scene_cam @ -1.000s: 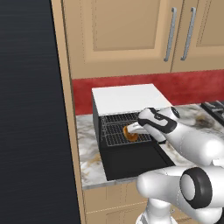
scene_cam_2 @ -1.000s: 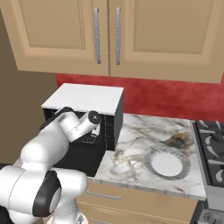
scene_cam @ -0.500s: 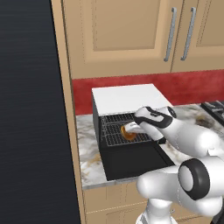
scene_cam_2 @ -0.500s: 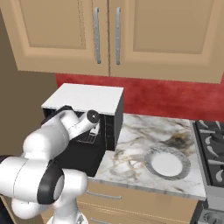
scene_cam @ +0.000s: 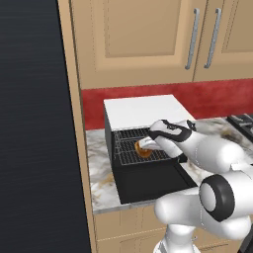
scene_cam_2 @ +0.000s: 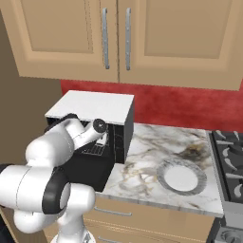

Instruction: Pick up the bagel from the plate, place it on the toaster oven rack, close the door, and set the timer.

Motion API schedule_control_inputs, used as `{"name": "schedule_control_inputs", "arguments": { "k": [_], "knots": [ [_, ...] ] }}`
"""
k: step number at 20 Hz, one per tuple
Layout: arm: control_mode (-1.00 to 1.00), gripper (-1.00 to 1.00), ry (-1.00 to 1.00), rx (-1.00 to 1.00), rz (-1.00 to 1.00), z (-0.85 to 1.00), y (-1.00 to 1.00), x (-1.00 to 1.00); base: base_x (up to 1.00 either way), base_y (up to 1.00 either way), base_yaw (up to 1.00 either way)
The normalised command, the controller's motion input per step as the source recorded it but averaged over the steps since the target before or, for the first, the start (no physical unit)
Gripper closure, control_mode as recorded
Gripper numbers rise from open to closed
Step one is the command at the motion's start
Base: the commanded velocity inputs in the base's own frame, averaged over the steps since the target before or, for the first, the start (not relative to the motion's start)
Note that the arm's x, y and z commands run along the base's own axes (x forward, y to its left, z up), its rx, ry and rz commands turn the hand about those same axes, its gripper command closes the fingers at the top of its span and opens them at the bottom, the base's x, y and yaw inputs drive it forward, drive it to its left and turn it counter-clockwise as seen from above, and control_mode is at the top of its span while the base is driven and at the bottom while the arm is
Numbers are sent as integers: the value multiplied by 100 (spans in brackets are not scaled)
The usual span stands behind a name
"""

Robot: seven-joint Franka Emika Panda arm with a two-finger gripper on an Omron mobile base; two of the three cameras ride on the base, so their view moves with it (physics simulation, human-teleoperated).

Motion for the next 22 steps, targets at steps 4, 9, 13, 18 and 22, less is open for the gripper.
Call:
{"name": "schedule_control_inputs", "arguments": {
  "k": [4, 9, 13, 18, 22],
  "knots": [
    [-100, -100, -2, 0, -3, -1, 1, 0, 0, 0, 0],
    [-100, -100, -3, 0, -3, 0, 0, 0, 0, 0, 0],
    [-100, -100, -4, 0, -3, 0, 0, -3, 0, 0, 0],
    [-100, -100, -8, 0, -4, 15, 0, -91, 0, 0, 0],
    [-100, -100, -1, 0, -4, 55, 0, -99, 0, 0, 0]
  ]
}}
